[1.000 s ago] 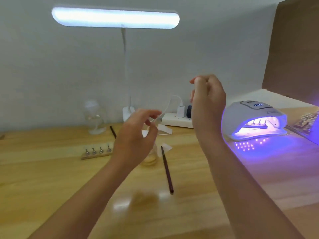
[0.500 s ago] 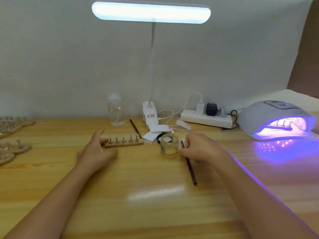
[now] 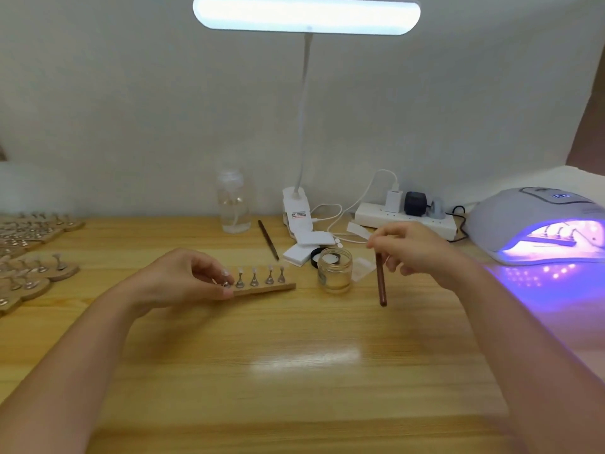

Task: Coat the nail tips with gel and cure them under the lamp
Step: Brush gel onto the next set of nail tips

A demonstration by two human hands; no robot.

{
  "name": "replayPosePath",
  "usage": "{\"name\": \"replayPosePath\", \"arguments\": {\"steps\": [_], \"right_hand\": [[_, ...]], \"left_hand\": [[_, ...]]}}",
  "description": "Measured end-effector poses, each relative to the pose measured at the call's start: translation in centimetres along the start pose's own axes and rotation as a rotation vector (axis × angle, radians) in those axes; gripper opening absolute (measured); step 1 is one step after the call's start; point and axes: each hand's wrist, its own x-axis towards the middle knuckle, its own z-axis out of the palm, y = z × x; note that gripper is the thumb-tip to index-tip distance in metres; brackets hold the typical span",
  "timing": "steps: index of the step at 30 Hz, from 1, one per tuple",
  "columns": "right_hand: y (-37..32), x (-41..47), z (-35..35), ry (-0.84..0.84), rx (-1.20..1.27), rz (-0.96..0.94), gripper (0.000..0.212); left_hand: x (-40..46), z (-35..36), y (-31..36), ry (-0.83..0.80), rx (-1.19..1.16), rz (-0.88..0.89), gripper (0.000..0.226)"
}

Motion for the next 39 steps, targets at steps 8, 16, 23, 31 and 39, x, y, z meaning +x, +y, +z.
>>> {"name": "replayPosePath", "arguments": {"steps": [8,16,23,31,39], "right_hand": [[0.3,-0.1,-0.8,-0.078,1.417,-0.065,0.015],[-0.3,0.4,0.2,0.180,1.009,-0.004,0.047],[-0.2,0.3,0.6,0.237,0.644,0.039,0.031],[-0.8,0.8,1.6,0.268,0.192,-0.174,0.034],[-1.1,2.6,3.0,0.268,-0.087,-0.259,0.037]], "left_hand": [[-0.5,1.8,2.6,-0.318,0.011,0.031,0.013],[0.1,8.5,4.4,-0.117,-0.100,0.189,0.016],[0.5,10.1,3.9,0.045,-0.131,0.204,0.020],[0.5,10.4,3.5,0.121,-0.121,0.220,0.022],[0.6,10.4,3.6,0.129,-0.139,0.233,0.023]]}}
